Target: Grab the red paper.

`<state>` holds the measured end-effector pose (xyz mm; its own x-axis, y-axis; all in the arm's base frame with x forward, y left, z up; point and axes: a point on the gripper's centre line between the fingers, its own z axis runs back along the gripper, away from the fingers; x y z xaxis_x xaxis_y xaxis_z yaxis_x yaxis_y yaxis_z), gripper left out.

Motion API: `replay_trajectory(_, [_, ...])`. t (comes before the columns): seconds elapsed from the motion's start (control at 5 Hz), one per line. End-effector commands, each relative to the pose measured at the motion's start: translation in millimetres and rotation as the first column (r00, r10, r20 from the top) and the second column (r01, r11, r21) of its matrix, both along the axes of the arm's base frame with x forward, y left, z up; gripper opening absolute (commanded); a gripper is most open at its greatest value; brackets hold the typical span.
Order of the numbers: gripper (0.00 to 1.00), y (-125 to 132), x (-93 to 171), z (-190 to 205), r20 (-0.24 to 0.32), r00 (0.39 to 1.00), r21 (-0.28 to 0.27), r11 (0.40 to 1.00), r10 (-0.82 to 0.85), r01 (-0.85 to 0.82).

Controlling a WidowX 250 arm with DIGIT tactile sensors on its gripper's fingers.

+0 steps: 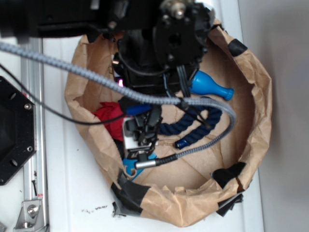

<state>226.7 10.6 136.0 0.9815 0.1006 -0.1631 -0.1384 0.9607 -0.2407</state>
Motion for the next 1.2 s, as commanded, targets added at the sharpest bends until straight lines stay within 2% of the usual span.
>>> replay_trajectory(0.0, [1.0,5.7,3.6,11.8,0.053,0.998,0.006,1.0,0.014,-0.014])
replay_trajectory(0.2, [1.0,12.3,1.7,-21.4,0.064,0.998,0.043,0.999,0.006,-0.009])
replay_trajectory(0.4, [1.0,-8.9,-1.3,-41.5,0.085,0.994,0.033,0.997,-0.065,0.062])
replay_trajectory(0.6, [1.0,-19.2,-7.2,-52.2,0.078,0.992,0.064,0.994,-0.097,0.092])
replay_trajectory(0.8, [1.0,-35.6,-25.6,-96.3,-0.078,0.99,0.018,0.992,-0.121,0.122])
replay_trajectory(1.0, [1.0,-36.4,-39.6,-126.6,-0.147,0.975,0.122,0.975,-0.168,0.186])
